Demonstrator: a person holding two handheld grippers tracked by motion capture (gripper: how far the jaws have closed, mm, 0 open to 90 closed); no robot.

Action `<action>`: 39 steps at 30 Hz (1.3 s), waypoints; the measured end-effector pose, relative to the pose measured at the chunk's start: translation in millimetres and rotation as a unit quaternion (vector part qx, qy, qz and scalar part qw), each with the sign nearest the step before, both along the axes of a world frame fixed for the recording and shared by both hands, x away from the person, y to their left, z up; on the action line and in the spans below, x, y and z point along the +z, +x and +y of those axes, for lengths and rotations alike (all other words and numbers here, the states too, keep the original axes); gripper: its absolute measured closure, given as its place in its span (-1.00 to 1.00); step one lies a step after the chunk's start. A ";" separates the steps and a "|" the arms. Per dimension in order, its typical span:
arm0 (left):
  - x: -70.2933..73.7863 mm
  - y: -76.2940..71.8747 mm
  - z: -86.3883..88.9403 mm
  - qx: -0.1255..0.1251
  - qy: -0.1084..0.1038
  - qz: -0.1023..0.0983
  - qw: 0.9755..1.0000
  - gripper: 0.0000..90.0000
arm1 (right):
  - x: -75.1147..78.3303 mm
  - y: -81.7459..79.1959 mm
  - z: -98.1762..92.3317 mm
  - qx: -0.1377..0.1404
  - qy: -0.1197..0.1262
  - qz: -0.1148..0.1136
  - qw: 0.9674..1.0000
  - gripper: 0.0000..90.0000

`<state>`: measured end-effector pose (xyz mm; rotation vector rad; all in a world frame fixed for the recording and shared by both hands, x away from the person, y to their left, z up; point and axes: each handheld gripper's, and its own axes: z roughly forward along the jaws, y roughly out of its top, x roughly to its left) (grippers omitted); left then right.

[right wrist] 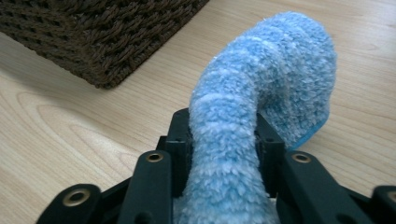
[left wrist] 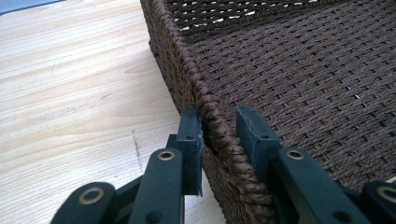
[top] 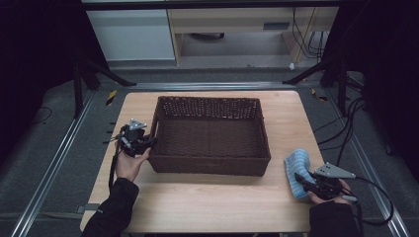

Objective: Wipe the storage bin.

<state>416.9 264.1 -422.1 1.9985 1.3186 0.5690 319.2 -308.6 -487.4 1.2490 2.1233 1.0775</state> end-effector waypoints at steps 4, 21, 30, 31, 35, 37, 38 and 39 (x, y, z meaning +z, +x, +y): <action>0.2 0.3 0.0 -0.001 0.001 0.002 1.000 0.58 | 3.1 0.2 0.0 -0.007 -0.001 -0.010 1.000 0.24; 1.3 0.9 -0.5 0.001 0.014 0.003 1.000 0.48 | 56.2 7.3 7.4 -0.022 0.058 -0.086 0.994 0.09; 1.2 1.4 1.2 0.004 0.012 0.004 1.000 0.38 | 84.1 15.7 31.7 0.004 0.093 -0.103 0.990 0.06; 1.2 1.4 1.5 0.006 0.013 0.004 1.000 0.31 | 85.1 17.7 36.7 0.009 0.093 -0.100 0.991 0.06; 2.1 0.0 3.6 0.012 0.011 0.002 1.000 0.12 | 83.9 28.2 56.0 0.027 0.086 -0.088 0.992 0.06; 2.5 -0.9 3.4 0.008 0.012 0.001 1.000 0.08 | 83.7 34.0 63.5 0.032 0.081 -0.086 0.992 0.07; 2.9 -1.4 3.1 0.005 0.014 0.000 1.000 0.08 | 84.2 37.8 68.2 0.035 0.081 -0.085 0.992 0.07; 3.2 -1.9 2.7 0.003 0.017 -0.001 1.000 0.07 | 85.0 40.6 71.4 0.037 0.079 -0.084 0.993 0.08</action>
